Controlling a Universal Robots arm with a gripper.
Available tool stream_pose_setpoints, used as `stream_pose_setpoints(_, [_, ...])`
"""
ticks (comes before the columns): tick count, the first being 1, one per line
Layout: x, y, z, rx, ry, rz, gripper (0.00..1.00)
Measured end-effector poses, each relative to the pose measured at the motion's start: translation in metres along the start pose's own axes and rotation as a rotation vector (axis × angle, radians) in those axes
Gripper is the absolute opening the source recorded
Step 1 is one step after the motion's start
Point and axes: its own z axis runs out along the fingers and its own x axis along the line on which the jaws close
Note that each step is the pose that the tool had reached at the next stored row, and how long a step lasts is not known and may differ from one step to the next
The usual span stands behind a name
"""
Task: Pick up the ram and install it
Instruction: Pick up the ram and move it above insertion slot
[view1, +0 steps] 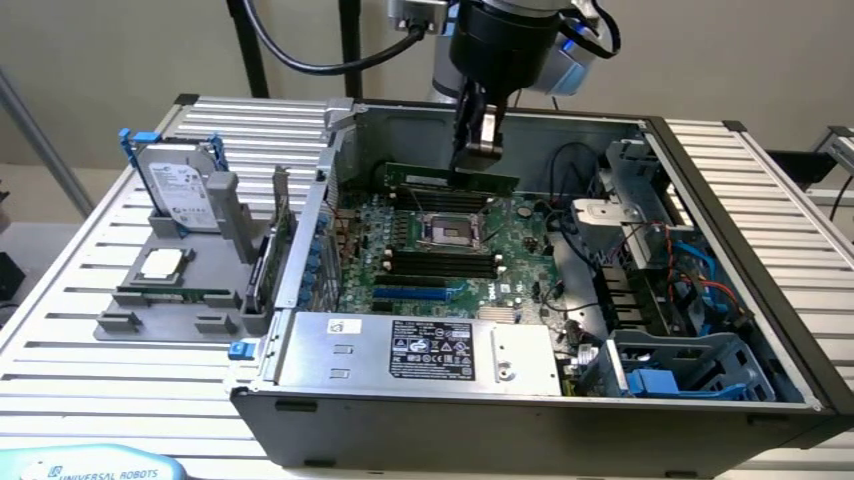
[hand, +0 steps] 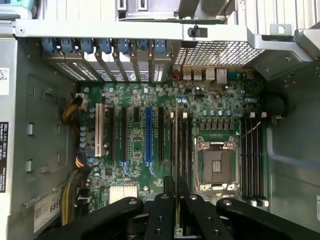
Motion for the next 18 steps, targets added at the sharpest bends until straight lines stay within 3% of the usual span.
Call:
stream_pose_setpoints(7, [0.0,0.0004,0.0092,0.0291,0.0008,-0.023,0.14])
stream_pose_setpoints(9, [0.0,0.0011,0.0112,0.0367,-0.0034,-0.028,0.14])
stream_pose_setpoints(10, [0.0,0.0017,0.0122,0.0393,-0.0092,-0.029,0.14])
stream_pose_setpoints(13, [0.0,0.0035,0.0147,0.0435,-0.0252,-0.031,0.14])
stream_pose_setpoints(18, [0.0,0.0042,0.015,0.0435,-0.0274,-0.031,0.14])
